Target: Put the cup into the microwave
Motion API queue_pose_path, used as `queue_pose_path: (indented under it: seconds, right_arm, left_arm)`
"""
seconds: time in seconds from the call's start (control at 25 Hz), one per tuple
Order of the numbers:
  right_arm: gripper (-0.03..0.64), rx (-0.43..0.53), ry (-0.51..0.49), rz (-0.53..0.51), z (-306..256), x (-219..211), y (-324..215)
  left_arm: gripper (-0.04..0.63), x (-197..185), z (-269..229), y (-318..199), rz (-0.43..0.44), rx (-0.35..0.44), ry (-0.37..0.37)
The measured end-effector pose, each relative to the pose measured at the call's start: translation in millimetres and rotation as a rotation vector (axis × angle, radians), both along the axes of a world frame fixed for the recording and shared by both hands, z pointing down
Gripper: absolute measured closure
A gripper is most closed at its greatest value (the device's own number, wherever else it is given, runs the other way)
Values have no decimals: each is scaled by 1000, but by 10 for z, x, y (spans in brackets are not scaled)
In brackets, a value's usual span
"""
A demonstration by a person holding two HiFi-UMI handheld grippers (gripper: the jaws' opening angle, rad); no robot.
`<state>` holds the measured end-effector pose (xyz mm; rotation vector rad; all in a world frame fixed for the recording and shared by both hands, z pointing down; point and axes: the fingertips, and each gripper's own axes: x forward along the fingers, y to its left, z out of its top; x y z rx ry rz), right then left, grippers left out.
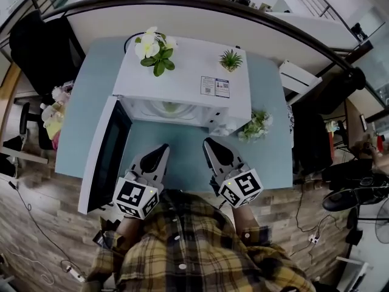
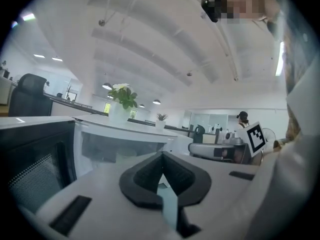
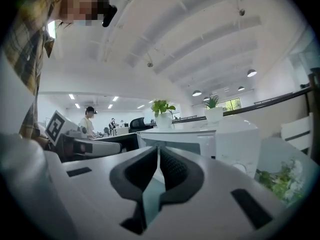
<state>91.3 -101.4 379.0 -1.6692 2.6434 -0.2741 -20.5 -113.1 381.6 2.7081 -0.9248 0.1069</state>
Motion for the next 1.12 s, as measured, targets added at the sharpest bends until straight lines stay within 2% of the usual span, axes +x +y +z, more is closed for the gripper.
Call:
queue_pose_path:
  seconds: [0.44, 0.88, 1.12]
  right_arm:
    - [612, -2, -47, 66, -88, 421, 325]
    - [614, -4, -93, 82, -67, 629, 482]
    - [614, -11, -86, 79, -35, 681, 494]
  left_arm:
    - [604, 239, -41, 207, 90, -18, 5]
    - [604, 248, 27, 244, 49, -47, 17]
    - [604, 222, 61, 295, 25, -52, 13]
